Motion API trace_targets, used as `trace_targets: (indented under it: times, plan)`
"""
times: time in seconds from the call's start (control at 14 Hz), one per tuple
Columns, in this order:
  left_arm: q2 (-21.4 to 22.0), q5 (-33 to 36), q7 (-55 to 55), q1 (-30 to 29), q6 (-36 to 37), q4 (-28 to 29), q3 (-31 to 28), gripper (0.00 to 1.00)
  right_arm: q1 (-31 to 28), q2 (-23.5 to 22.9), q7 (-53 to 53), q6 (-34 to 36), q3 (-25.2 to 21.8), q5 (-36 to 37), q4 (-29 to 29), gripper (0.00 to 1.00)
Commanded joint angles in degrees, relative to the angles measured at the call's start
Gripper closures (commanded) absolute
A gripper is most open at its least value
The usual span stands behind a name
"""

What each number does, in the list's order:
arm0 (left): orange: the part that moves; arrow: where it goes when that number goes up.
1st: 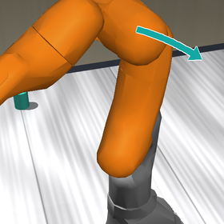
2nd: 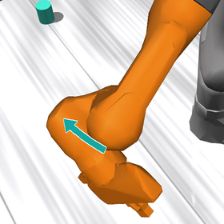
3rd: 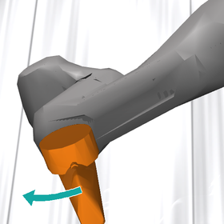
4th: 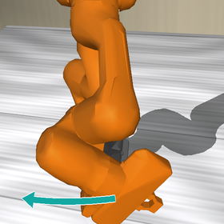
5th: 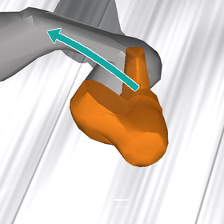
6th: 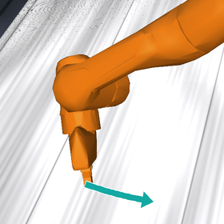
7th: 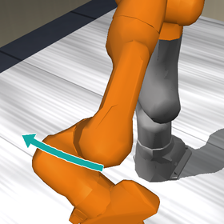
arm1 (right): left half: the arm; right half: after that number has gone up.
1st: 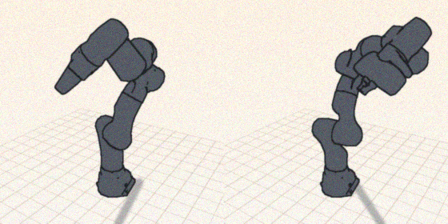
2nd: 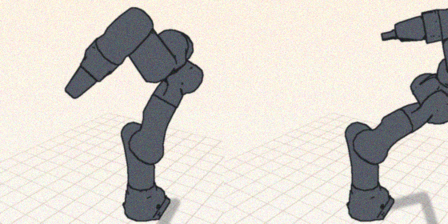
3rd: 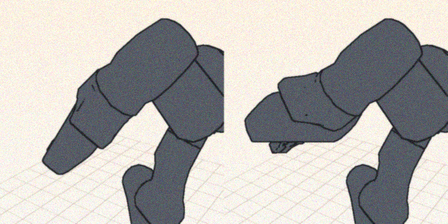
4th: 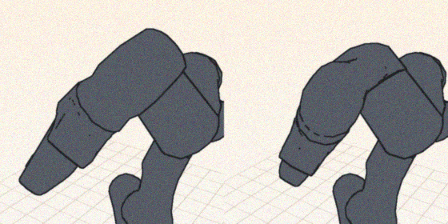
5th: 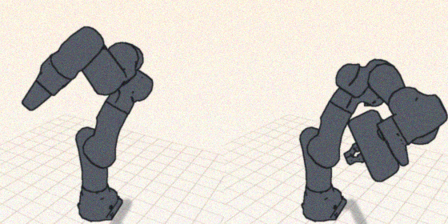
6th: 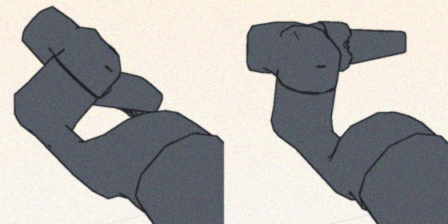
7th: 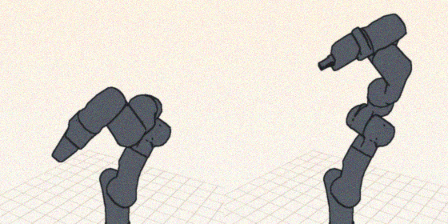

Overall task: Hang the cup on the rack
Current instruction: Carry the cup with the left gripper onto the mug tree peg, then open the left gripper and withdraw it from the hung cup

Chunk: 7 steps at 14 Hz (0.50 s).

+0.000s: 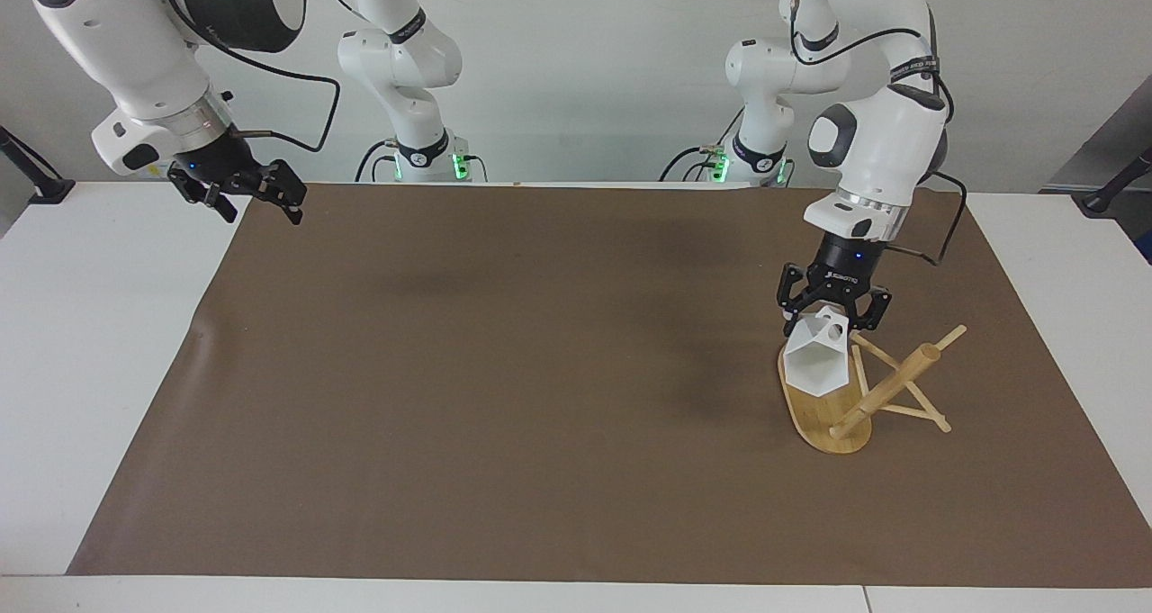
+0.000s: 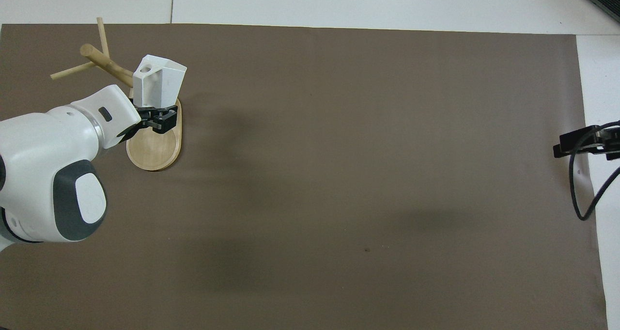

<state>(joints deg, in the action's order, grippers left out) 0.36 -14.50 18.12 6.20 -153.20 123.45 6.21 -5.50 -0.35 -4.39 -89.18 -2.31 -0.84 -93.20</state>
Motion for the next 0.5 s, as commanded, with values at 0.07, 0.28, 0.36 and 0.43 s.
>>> trace_targets:
  times: [0.07, 0.28, 0.36, 0.43]
  plan:
    - [-1.1, -0.3, -1.9, -1.3, -1.8, -0.4, 0.4, 1.00, -0.8, 0.8, 1.0, -2.8, 0.9, 0.0, -0.8, 0.00]
    - [-1.2, -6.5, -1.9, -1.3, -1.8, -0.8, 0.4, 1.00, -0.7, 0.6, 1.6, -4.9, 0.8, 0.0, -0.9, 0.00]
    - [-1.2, -7.5, -1.9, -1.3, -1.8, -0.7, 0.4, 1.00, -0.6, 0.7, 2.6, -4.9, 0.8, 0.0, -1.0, 0.00]
    - [-1.2, -7.6, -1.9, -1.3, -1.8, -0.8, 0.4, 1.00, -0.4, 0.7, 3.3, -4.9, 0.8, 0.0, -1.0, 0.00]
